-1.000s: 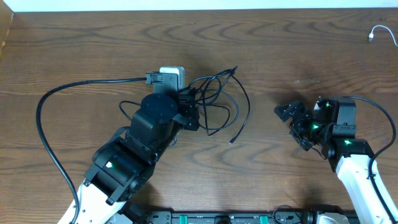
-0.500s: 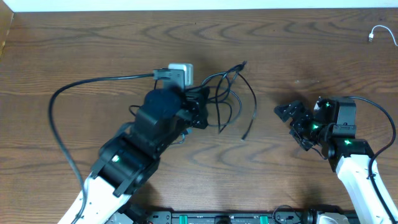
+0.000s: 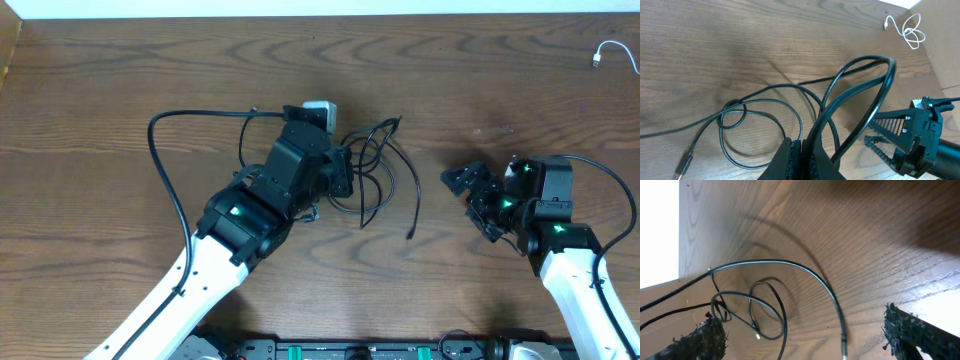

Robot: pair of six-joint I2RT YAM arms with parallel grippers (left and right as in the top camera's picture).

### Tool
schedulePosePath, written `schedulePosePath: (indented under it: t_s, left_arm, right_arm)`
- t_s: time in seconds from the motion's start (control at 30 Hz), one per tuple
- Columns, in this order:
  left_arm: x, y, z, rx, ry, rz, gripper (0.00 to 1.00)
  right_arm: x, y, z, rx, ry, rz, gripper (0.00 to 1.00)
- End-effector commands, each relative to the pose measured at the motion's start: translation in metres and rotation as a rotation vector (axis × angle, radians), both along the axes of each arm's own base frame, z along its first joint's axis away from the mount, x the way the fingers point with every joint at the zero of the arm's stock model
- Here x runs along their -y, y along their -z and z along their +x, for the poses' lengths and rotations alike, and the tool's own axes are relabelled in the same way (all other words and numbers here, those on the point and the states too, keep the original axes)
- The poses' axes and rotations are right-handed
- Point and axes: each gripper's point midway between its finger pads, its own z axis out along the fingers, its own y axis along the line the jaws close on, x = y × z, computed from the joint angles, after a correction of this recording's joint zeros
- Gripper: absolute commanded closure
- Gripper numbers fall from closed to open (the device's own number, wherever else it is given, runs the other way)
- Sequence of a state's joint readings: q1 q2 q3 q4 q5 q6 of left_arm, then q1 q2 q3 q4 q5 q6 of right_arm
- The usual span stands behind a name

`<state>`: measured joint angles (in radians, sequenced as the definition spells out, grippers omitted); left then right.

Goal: Untangle cables

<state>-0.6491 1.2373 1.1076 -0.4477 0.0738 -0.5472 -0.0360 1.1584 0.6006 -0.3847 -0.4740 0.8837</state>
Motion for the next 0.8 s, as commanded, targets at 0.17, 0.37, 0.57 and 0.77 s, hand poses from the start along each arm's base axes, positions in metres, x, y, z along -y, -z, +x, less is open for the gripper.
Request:
schedulePosePath:
  t_s: [0.17, 0.37, 0.57, 0.77]
  left_arm:
    - [-0.002, -0.002, -0.002, -0.011, -0.003, -0.001, 0.92]
    - [-0.006, 0.007, -0.007, -0.047, -0.003, 0.028, 0.92]
    - [-0.006, 0.007, -0.007, -0.044, -0.004, 0.025, 0.92]
    - [-0.006, 0.007, -0.007, -0.045, -0.004, 0.026, 0.92]
  right_arm:
    - [0.002, -0.003, 0.002, 0.014, 0.001, -0.008, 0.01]
    - [0.002, -0.003, 0.002, 0.014, 0.001, -0.008, 0.01]
    - [0.002, -0.003, 0.002, 0.014, 0.001, -0.008, 0.01]
    - [0.002, -0.003, 0.002, 0.014, 0.001, -0.008, 0.01]
